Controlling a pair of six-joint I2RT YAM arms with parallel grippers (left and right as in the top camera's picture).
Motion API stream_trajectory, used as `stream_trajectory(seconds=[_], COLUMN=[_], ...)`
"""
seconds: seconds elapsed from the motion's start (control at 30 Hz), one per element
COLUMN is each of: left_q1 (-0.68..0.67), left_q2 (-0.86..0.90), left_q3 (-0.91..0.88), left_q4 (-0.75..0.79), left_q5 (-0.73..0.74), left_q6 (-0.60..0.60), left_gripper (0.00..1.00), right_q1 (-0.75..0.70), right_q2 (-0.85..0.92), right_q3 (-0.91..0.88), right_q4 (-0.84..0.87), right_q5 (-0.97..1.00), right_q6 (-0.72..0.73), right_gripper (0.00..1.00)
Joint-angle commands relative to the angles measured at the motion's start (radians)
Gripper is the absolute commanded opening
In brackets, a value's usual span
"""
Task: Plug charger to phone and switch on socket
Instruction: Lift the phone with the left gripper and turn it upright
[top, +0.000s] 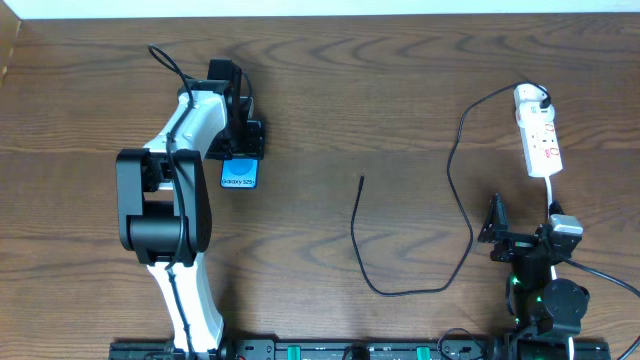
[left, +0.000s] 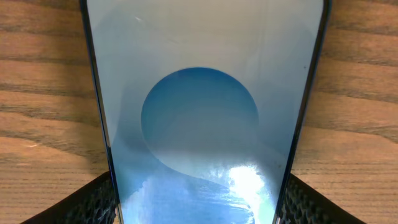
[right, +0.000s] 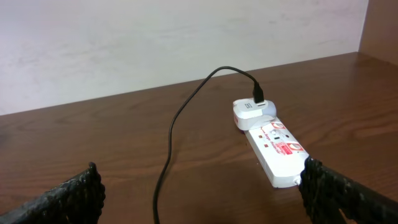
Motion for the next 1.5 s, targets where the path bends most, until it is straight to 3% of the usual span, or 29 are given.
stream_trajectory(seconds=[0.0, 0.6, 1.13, 1.27, 1.47], left_q1=[0.002, 0.002, 0.002, 0.002, 0.002], left_q2=[-0.067, -0.145, -0.15, -0.151, -0.15], left_q3=[0.017, 0.017, 0.017, 0.017, 0.017], left_q4=[-0.01, -0.08, -0.129, -0.122, -0.049], left_q5=[-0.005, -0.02, 0.065, 0.198, 0.555], left_q6=[0.003, 0.013, 0.018, 0.018, -0.015], left_gripper=[0.07, 0.07, 0.07, 0.07, 0.07], right_q1=[0.003, 0.003, 0.003, 0.003, 0.003], right_q2=[-0.006, -0.006, -0.006, -0.006, -0.006], right_q3=[-0.001, -0.001, -0.001, -0.001, -0.001], right_q4=[-0.004, -0.004, -0.004, -0.004, -0.004], right_q5=[0.001, 0.001, 0.001, 0.001, 0.002], right_q6=[0.003, 0.003, 0.003, 0.003, 0.003], right_gripper=[0.99, 0.99, 0.99, 0.99, 0.99])
